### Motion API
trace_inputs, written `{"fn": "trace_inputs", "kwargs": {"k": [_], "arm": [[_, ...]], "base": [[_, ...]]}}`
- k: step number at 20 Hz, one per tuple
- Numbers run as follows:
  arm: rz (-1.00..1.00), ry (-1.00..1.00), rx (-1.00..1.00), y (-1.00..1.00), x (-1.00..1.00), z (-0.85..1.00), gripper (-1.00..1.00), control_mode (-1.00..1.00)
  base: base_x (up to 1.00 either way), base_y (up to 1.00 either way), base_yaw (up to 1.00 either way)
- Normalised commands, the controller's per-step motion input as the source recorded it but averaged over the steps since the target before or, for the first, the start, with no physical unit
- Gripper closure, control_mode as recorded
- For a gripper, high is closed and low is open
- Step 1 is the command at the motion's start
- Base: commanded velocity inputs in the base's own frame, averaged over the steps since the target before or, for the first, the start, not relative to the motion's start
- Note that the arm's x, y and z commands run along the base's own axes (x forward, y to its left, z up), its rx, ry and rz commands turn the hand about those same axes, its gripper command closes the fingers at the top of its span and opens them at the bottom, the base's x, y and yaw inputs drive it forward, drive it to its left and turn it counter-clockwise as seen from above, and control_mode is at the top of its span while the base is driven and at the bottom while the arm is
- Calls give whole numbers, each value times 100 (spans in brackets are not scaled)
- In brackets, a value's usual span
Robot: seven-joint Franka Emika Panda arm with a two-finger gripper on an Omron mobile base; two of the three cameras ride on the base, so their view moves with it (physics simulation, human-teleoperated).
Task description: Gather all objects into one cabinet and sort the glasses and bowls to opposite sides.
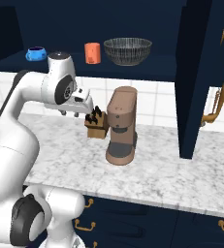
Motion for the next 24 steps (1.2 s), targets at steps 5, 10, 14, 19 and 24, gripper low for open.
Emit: {"fn": "trace_inputs", "kwargs": {"k": [5,10,14,19,24], "arm": [[0,-5,0,0,-58,0,-100,-100],[0,-26,0,0,-99,6,-100,-100],[-1,-18,0,0,-89,18,-100,-100],[-9,-2,0,1,-28,51,-100,-100],[-17,4,0,-1,-19,54,-100,-100]], "base": [[0,0,0],[0,0,0],[0,0,0],[0,0,0],[0,0,0]]}}
